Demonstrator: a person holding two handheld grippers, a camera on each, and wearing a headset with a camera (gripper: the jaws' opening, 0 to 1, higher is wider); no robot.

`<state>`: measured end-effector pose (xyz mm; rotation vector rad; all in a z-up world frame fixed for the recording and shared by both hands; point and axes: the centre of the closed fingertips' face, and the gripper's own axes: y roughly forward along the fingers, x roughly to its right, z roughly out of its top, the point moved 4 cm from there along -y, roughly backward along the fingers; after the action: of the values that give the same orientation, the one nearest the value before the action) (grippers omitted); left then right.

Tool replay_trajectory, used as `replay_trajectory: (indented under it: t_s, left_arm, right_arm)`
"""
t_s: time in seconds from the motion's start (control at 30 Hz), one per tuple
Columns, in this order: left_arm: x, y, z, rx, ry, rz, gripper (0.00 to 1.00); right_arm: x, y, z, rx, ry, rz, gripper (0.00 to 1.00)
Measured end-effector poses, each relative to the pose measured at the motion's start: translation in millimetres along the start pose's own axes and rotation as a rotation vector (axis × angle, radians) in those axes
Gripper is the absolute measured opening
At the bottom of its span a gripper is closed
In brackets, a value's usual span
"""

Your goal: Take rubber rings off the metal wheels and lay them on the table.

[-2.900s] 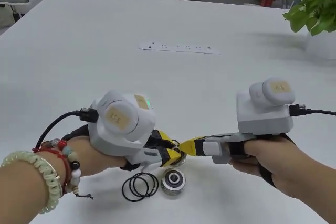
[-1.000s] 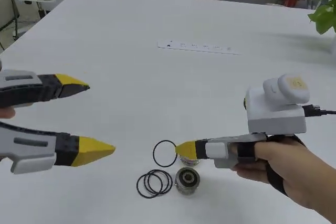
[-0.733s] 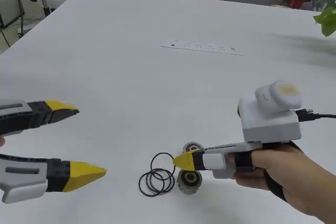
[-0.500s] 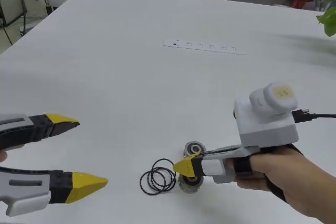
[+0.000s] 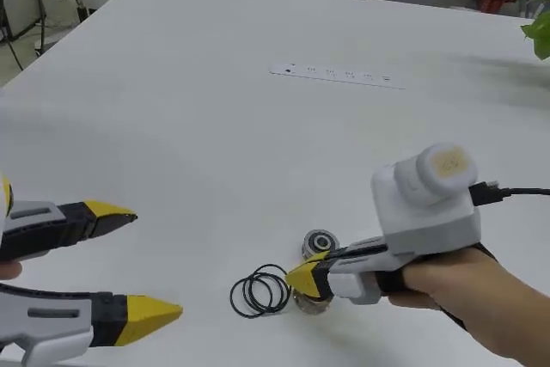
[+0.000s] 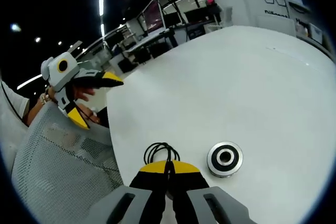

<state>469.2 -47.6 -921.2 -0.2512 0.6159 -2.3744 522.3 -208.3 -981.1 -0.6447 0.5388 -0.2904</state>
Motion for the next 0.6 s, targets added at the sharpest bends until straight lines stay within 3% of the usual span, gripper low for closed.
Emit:
replay_trajectory:
  t_s: [0.07, 0.23, 0.6]
  left_arm:
    - [0.3, 0.2, 0.0, 0.0, 0.0, -0.001, 0.65]
    - [0.8, 0.3, 0.1, -0.001, 0.004, -0.002, 0.65]
    - [1.8, 0.6, -2.0, -0.01, 0.005, -0.004, 0.65]
  right_arm:
    - [2.4, 0.6, 1.8, 0.011, -0.022, -0.023, 0.0]
    - [0.3, 2.6, 1.9, 0.012, -0.03, -0.014, 0.0]
    - [5.9, -1.4, 3.7, 0.022, -0.038, -0.044, 0.04]
